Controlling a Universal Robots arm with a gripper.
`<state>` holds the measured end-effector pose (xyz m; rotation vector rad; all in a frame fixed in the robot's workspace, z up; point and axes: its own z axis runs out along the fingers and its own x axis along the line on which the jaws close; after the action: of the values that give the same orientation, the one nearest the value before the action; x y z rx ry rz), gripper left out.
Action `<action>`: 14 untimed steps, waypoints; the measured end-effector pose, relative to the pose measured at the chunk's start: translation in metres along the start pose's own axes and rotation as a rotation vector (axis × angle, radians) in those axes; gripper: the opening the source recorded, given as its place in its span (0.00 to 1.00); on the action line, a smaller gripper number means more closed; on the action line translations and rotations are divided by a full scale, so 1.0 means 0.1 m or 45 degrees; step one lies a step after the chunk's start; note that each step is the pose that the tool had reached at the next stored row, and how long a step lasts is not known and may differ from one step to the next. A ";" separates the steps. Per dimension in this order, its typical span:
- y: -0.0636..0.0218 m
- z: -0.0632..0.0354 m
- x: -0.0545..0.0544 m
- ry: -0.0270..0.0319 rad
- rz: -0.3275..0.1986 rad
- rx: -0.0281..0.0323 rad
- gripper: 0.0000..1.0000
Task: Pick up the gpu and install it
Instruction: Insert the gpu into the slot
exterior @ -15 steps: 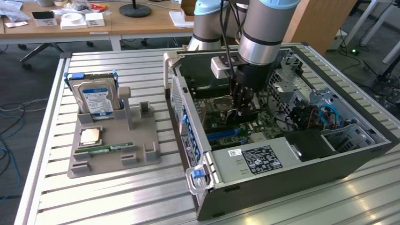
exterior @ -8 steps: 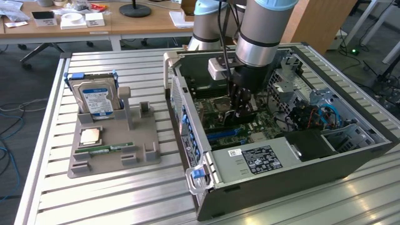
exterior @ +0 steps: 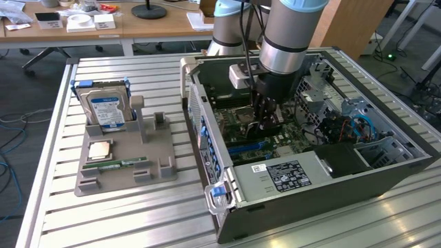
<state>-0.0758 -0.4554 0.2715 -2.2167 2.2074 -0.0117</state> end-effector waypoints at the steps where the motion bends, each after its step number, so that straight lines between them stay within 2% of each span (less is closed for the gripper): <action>1: 0.001 -0.001 0.01 0.0001 0.000 -0.0002 0.26; 14: 0.047 -0.001 0.01 0.0002 0.000 -0.0002 0.26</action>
<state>-0.0805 -0.4562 0.2715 -2.2171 2.2073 -0.0118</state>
